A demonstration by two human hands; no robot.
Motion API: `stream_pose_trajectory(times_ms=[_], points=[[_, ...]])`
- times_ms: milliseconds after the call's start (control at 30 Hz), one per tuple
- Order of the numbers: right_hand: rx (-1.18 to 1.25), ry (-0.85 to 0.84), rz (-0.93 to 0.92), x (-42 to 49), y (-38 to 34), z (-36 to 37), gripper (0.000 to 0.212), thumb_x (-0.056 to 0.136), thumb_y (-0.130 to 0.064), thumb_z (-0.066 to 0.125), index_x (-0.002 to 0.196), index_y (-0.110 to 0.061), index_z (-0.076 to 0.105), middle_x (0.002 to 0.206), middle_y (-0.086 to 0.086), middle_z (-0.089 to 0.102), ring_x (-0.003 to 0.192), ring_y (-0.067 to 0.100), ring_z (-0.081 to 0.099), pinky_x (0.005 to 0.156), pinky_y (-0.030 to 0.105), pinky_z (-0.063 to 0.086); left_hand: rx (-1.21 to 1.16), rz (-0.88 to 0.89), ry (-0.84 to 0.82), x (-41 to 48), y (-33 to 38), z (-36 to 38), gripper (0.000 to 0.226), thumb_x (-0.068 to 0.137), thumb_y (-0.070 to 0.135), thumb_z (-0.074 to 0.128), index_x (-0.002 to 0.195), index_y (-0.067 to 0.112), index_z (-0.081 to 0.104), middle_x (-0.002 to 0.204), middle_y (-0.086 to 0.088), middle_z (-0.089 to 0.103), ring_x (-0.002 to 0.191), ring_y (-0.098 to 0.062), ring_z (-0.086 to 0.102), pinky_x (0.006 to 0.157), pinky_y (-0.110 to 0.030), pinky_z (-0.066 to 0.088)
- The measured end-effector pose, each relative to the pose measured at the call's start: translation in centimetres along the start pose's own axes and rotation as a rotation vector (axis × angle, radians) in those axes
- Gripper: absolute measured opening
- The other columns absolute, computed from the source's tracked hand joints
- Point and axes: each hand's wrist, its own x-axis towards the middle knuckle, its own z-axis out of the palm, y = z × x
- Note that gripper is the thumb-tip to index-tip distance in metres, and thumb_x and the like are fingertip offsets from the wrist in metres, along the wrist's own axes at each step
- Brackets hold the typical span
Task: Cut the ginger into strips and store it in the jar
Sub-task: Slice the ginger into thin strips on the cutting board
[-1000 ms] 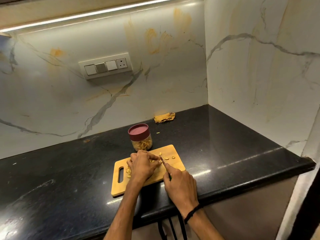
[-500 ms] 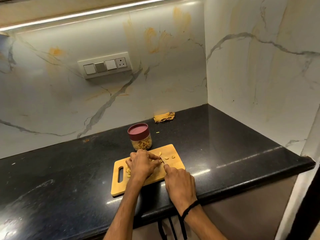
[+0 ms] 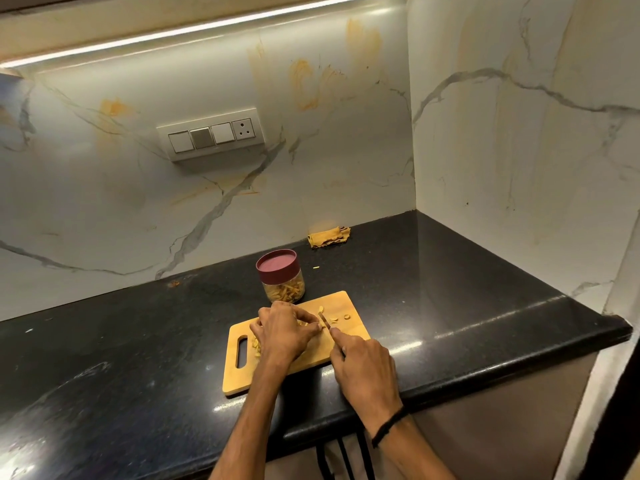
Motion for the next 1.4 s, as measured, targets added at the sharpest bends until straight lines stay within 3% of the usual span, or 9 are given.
stream_pose_trajectory(times_ms=[400,533,600,833,1133,1400], points=[[-0.213,-0.077,-0.044,0.6,-0.6,0.7,0.040,0.105,-0.024,0.034,0.145,-0.027,0.037,0.105,0.005,0.066,0.094,0.021,0.064,0.077,0.033,0.049,-0.002,0.006,0.006,0.0,-0.1,0.0,0.016,0.081,0.046,0.079,0.096,0.040,0.078,0.126,0.008,0.057,0.116,-0.020,0.037,0.097,-0.041,0.031],[-0.243,-0.100,-0.041,-1.0,0.1,0.7,0.042,0.105,-0.018,0.035,0.146,-0.025,0.034,0.104,0.005,0.064,0.085,0.020,0.060,0.068,0.030,0.039,-0.019,-0.007,-0.006,0.0,-0.1,0.0,0.018,0.080,0.048,0.079,0.096,0.040,0.079,0.127,0.008,0.056,0.118,-0.020,0.038,0.097,-0.041,0.031],[-0.227,-0.108,-0.035,-1.7,0.7,0.0,0.043,0.105,-0.020,0.036,0.147,-0.028,0.033,0.105,0.004,0.063,0.080,0.018,0.051,0.070,0.029,0.040,-0.007,-0.004,0.001,0.1,-0.1,-0.1,0.019,0.080,0.049,0.079,0.096,0.039,0.078,0.128,0.007,0.055,0.119,-0.021,0.038,0.098,-0.041,0.031],[-0.033,-0.048,-0.005,-1.1,0.5,-0.9,0.040,0.104,-0.036,0.037,0.144,-0.038,0.040,0.107,-0.001,0.066,0.095,0.015,0.061,0.081,0.026,0.049,-0.003,0.004,0.013,-0.3,-0.1,-0.1,0.019,0.080,0.049,0.078,0.095,0.038,0.078,0.126,0.008,0.055,0.120,-0.020,0.038,0.099,-0.041,0.031],[-0.004,-0.051,0.009,1.0,0.0,0.6,0.041,0.104,-0.034,0.036,0.144,-0.037,0.042,0.111,-0.001,0.067,0.097,0.017,0.062,0.083,0.030,0.050,-0.013,0.010,0.013,-0.4,0.0,0.0,0.016,0.085,0.042,0.076,0.100,0.037,0.078,0.127,0.011,0.057,0.123,-0.020,0.038,0.101,-0.041,0.030],[-0.093,-0.060,-0.024,1.5,-0.4,1.3,0.035,0.105,-0.028,0.034,0.136,-0.031,0.050,0.108,0.003,0.067,0.097,0.021,0.063,0.079,0.033,0.049,-0.061,-0.007,0.036,0.1,-0.2,0.6,0.010,0.086,0.040,0.076,0.094,0.034,0.079,0.114,0.011,0.066,0.118,-0.019,0.040,0.096,-0.040,0.030]])
